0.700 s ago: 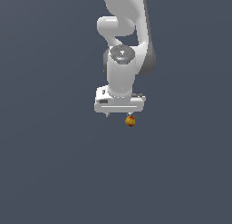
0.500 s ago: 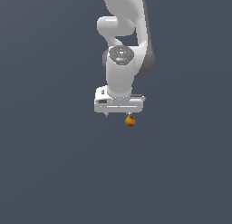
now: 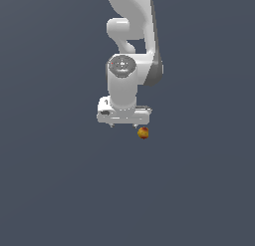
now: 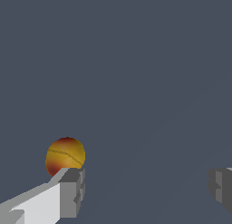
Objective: Pick up the object and move it to a goal position.
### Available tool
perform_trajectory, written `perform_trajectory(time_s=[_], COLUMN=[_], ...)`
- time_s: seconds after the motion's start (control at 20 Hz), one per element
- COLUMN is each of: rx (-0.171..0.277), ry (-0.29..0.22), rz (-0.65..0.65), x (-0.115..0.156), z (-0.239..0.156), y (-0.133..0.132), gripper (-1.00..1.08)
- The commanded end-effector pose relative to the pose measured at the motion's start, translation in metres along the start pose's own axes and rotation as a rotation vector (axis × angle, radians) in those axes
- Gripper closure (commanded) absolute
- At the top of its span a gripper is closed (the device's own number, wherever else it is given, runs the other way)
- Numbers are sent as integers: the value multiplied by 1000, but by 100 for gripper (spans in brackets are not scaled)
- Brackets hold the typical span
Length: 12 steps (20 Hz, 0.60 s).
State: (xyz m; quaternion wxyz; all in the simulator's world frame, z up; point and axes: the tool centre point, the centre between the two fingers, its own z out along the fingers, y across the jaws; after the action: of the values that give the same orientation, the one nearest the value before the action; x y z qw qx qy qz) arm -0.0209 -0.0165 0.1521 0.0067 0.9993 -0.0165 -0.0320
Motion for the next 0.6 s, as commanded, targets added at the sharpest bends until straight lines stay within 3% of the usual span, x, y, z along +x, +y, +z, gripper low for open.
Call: perform_trajectory(time_s=[0.0,0.55], rx=[0,3], ry=[2,35], rz=[-3,-32], x=[-1,-17], z=[2,39], y=[-4,-48], gripper=[-92,-92])
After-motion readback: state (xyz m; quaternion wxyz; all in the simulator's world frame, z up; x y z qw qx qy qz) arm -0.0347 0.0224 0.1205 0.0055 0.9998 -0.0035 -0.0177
